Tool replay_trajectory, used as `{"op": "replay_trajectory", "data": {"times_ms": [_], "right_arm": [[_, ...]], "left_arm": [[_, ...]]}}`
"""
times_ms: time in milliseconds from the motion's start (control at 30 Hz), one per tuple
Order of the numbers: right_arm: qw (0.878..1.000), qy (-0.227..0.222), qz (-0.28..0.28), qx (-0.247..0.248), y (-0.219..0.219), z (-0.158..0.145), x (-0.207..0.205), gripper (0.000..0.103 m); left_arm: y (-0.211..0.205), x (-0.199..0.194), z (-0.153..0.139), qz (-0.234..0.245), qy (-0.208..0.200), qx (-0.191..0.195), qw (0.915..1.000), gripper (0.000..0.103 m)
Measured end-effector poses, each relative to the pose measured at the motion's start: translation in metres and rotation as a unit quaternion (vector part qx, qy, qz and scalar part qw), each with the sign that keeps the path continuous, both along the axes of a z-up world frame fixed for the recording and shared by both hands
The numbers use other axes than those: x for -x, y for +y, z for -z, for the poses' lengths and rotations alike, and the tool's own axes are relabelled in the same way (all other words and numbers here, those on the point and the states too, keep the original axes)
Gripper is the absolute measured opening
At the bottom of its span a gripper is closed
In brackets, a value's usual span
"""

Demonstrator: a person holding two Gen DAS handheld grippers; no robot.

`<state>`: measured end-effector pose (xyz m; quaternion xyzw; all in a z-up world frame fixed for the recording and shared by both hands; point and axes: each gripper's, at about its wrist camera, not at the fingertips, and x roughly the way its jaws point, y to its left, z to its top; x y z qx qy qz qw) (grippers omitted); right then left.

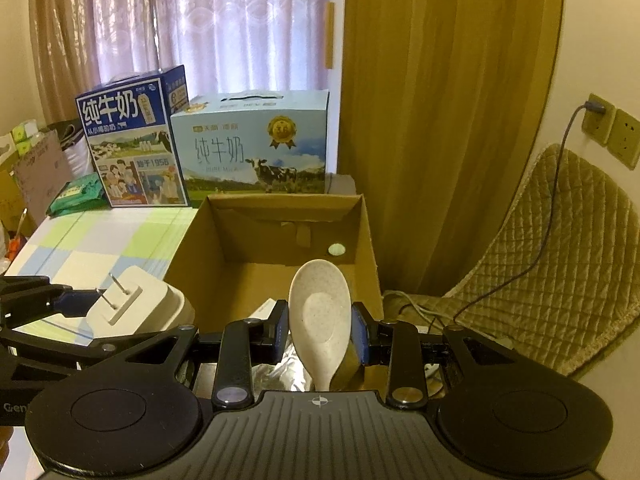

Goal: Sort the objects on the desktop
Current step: 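Carry the plug adapter and white spoon over the cardboard box, then open left tool to drop the adapter while right tool drops the spoon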

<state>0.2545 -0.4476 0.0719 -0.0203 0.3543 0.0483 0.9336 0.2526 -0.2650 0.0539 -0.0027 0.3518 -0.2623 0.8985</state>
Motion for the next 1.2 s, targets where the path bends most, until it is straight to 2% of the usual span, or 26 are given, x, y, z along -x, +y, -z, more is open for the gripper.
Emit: {"op": "replay_trajectory", "data": {"times_ms": [600, 867, 1200], "right_arm": [[0.999, 0.028, 0.009, -0.018, -0.005, 0.009, -0.05, 0.03], [0.999, 0.029, 0.009, -0.019, -0.002, 0.013, -0.058, 0.03], [0.999, 0.031, 0.007, -0.016, 0.003, 0.014, -0.059, 0.03]], "left_arm": [[-0.013, -0.039, 0.012, -0.003, 0.01, -0.013, 0.9999, 0.06], [-0.017, -0.046, 0.017, -0.006, 0.01, -0.02, 0.9997, 0.063], [0.0, -0.042, 0.007, -0.013, -0.006, -0.026, 0.9996, 0.063]]}}
